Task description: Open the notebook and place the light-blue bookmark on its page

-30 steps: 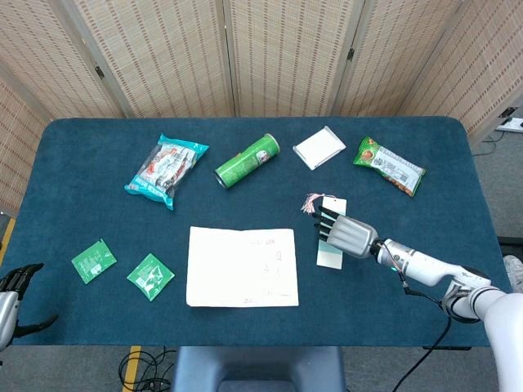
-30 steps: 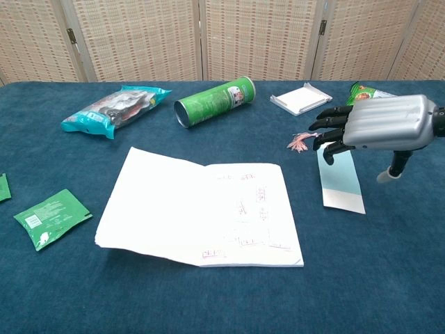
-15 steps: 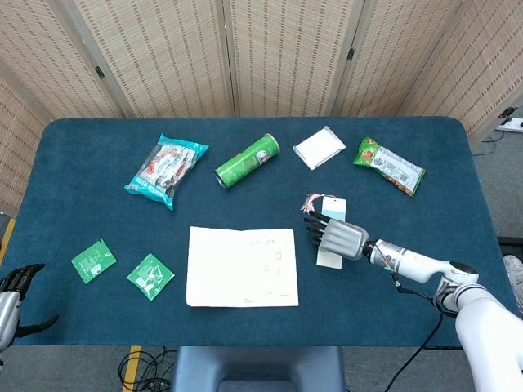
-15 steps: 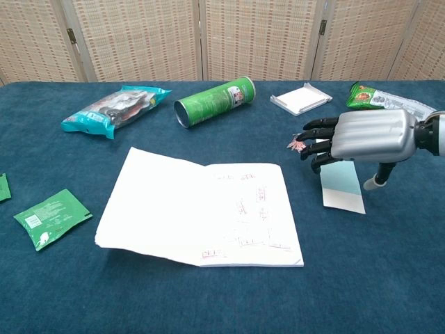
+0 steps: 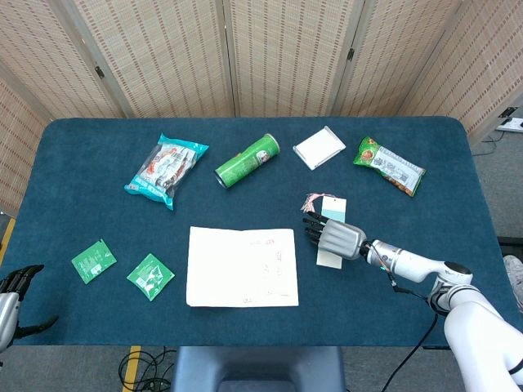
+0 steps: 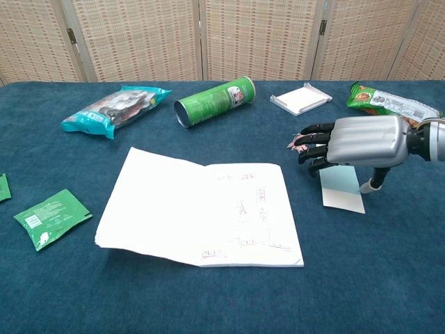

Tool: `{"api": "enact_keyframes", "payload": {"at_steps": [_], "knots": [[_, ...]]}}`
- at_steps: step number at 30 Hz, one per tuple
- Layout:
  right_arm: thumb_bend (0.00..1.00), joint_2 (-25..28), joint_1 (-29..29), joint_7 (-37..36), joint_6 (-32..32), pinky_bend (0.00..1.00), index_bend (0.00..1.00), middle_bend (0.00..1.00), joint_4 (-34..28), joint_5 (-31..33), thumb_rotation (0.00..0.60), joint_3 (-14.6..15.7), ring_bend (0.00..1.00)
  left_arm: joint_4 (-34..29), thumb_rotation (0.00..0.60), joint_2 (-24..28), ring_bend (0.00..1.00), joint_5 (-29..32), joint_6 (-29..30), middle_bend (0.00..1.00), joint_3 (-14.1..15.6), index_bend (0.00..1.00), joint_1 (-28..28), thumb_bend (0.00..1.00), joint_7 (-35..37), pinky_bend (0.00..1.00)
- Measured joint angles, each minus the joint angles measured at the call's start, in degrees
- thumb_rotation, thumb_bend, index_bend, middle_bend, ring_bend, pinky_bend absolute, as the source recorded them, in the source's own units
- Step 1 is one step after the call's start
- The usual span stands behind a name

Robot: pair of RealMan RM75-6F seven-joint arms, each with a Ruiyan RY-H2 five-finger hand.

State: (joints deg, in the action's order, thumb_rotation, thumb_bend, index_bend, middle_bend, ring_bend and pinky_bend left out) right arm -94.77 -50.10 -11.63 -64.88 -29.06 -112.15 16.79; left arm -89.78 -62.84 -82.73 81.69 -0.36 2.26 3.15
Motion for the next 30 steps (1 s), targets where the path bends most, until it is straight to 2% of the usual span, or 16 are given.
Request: {"api": "enact_keyframes", "payload": {"at_steps": [21, 30], "knots": [[0.02, -0.44, -0.31, -0.02, 0.9, 0.03, 0.32, 0.16, 1.27, 0.19, 0.6, 1.06, 0.0, -0.13, 0.6, 0.01, 0.15, 0.25, -0.02, 0.18, 0.09, 0.16, -0.2, 0.15, -0.13, 0.23], [0.15, -1.03, -0.29, -0.17, 1.04, 0.03, 0.34, 0.17, 1.68, 0.55, 0.6, 1.02, 0.0, -0.03, 0.6, -0.01, 0.15, 0.22, 0.03, 0.18, -0.05, 0.16, -0.12, 0.15, -0.11, 0.23]]}}
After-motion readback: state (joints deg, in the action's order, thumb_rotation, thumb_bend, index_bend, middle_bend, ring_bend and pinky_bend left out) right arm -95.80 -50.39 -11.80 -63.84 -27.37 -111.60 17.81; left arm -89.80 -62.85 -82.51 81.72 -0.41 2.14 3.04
